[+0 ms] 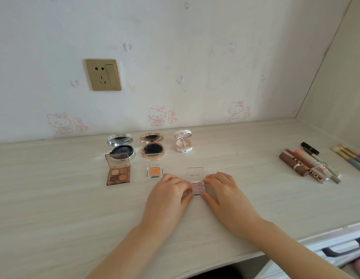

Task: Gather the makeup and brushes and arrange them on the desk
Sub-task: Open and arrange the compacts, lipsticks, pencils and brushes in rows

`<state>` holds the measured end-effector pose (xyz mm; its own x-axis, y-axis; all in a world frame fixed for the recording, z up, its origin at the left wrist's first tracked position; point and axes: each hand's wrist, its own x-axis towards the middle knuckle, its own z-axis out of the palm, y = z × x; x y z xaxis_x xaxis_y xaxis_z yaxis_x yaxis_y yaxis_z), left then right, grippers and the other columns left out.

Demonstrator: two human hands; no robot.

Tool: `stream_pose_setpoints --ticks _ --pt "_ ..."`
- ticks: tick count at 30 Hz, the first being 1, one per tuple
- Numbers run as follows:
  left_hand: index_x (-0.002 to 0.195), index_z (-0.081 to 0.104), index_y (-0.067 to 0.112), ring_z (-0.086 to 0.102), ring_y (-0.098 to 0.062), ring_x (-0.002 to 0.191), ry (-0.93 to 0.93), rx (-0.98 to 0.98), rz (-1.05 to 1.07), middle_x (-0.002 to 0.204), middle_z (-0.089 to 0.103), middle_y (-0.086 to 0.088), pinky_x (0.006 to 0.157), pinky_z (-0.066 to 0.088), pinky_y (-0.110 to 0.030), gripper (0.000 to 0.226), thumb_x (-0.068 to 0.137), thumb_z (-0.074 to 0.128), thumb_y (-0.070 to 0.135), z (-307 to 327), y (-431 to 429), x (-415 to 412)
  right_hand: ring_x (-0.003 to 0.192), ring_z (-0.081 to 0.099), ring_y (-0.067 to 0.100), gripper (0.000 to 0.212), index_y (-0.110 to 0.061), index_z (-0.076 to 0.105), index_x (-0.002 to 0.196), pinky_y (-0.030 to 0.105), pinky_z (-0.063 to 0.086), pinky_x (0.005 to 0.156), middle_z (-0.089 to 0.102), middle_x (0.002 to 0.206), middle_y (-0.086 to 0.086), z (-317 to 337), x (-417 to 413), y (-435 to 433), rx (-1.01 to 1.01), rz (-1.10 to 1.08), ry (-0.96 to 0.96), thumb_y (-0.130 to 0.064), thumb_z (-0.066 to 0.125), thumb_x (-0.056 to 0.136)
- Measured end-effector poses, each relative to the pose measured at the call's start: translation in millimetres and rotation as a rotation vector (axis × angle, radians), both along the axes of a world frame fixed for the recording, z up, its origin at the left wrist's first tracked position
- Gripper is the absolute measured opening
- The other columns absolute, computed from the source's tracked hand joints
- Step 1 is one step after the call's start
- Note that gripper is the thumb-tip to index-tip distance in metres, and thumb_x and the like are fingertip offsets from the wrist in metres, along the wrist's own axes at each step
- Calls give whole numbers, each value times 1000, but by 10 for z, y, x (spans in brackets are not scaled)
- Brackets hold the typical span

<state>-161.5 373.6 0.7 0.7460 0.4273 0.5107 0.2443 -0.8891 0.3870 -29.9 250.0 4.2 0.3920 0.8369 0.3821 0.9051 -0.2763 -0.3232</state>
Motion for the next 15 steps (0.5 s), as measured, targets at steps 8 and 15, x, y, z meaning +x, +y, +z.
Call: stream_pose_setpoints --ticks 8,15 --pt "93 71 20 52 -12 98 46 92 42 92 68 13 77 46 -24 10 85 67 23 53 162 184 124 39 22 35 -15 57 124 24 33 101 54 124 0 49 206 256 -72 -3 15 -30 54 93" --pt "95 70 18 52 -15 100 58 102 85 93 68 9 78 42 -25 13 89 62 25 75 309 360 127 38 24 35 -15 56 126 24 29 104 53 126 3 77 345 485 -110 -22 40 -28 52 94"
